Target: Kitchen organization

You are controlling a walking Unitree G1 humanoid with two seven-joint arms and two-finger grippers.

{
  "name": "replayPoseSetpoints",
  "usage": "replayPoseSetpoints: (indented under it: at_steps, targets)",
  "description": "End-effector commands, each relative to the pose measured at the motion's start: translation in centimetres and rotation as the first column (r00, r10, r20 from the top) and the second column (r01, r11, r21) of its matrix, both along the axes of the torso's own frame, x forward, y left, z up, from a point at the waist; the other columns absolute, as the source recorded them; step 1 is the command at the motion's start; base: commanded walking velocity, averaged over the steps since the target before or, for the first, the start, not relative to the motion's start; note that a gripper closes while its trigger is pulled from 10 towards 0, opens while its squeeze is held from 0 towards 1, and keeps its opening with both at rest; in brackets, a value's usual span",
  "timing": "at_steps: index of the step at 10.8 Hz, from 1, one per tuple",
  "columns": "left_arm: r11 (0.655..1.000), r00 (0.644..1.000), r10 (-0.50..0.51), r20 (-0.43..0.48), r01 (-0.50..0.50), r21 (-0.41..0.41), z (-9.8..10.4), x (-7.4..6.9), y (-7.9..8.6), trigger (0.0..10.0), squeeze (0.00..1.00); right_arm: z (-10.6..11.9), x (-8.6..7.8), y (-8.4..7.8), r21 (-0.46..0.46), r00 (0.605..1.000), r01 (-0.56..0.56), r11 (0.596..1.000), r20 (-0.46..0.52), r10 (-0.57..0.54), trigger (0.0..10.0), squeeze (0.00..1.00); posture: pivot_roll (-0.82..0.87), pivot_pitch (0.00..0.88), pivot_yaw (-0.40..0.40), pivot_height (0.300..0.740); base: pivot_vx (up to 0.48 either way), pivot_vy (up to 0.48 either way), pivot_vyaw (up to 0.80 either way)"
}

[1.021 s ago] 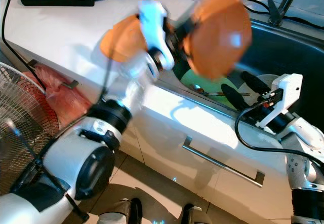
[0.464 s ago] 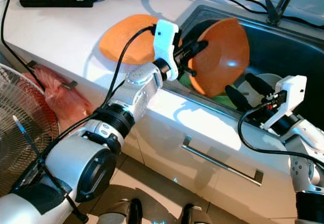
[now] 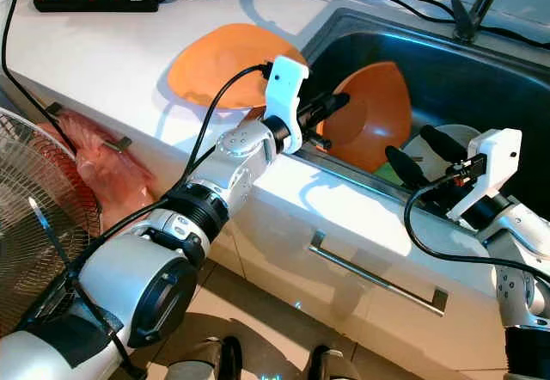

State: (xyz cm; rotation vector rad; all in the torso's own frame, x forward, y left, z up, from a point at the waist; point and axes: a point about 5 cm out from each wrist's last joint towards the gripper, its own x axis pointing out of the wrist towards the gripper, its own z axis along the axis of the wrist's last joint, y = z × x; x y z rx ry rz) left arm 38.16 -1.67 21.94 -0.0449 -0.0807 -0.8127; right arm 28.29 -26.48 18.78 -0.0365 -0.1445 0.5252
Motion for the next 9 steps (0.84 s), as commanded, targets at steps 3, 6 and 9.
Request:
replayPoseSetpoints:
  at_steps: [3,6,9]
  targets:
    - [0.998,0.997,-0.067,-0.034,0.067,-0.01,-1.1,-1.6,-3.0,10.0,1.0,0.2,-0.3,-0.5,-0.014,1.0,0.027,1.0,0.009,-0.027,10.0,0.0,-0.06,0.175,0.029,0.74,0.0,0.0,0.0]
    - [0.997,0.997,-0.073,-0.028,0.072,-0.005,-1.0,-1.6,-3.0,10.0,0.0,0.2,-0.2,-0.3,-0.012,1.0,0.019,1.0,0.007,-0.019,10.0,0.0,-0.05,0.177,0.025,0.74,0.0,0.0,0.0]
    - [0.998,0.994,-0.041,0.099,0.046,-0.046,1.5,-1.2,-2.3,10.0,0.0,0.0,-0.1,0.1,0.002,1.0,0.006,1.0,0.007,-0.006,10.0,0.0,-0.04,0.179,0.022,0.74,0.0,0.0,0.0]
